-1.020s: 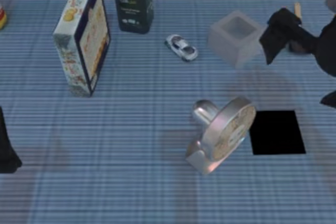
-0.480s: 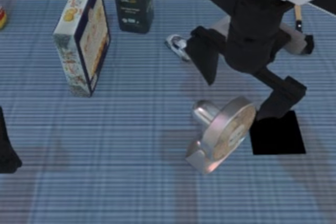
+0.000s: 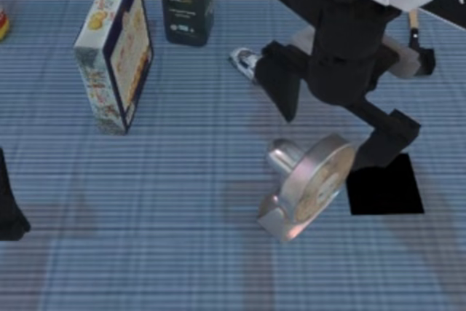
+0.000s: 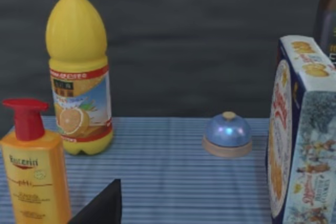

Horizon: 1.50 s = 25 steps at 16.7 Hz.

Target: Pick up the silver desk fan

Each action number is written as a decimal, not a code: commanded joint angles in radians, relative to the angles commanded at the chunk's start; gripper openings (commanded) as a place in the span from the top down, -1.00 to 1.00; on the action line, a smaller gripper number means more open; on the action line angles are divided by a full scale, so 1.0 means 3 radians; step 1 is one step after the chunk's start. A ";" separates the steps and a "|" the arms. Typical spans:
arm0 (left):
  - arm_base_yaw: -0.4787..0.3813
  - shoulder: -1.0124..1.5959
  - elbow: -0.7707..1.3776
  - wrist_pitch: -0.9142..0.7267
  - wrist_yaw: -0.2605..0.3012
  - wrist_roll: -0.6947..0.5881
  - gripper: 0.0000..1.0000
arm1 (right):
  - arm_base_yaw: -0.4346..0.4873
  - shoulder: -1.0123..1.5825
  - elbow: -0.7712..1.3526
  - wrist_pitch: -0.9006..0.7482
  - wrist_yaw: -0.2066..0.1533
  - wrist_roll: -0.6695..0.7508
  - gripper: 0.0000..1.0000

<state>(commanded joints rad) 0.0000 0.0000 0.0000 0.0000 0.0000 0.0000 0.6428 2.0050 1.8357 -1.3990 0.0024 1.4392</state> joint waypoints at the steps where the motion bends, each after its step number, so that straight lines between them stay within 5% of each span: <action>1: 0.0000 0.0000 0.0000 0.0000 0.0000 0.0000 -1.00 | 0.0002 0.0000 -0.0080 0.0078 0.0000 -0.0001 -1.00; 10: 0.0000 0.0000 0.0000 0.0000 0.0000 0.0000 -1.00 | 0.0017 0.0015 -0.0580 0.0589 0.0000 0.0016 -1.00; 23: 0.0000 0.0000 0.0000 0.0000 0.0000 0.0000 -1.00 | 0.0017 0.0015 -0.0580 0.0589 0.0000 0.0016 0.96; 25: 0.0000 0.0000 0.0000 0.0000 0.0000 0.0000 -1.00 | 0.0017 0.0015 -0.0580 0.0589 0.0000 0.0016 1.00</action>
<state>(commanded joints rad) 0.0000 0.0000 0.0000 0.0000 0.0000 0.0000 0.6478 2.0095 1.6616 -1.2223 0.0024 1.4441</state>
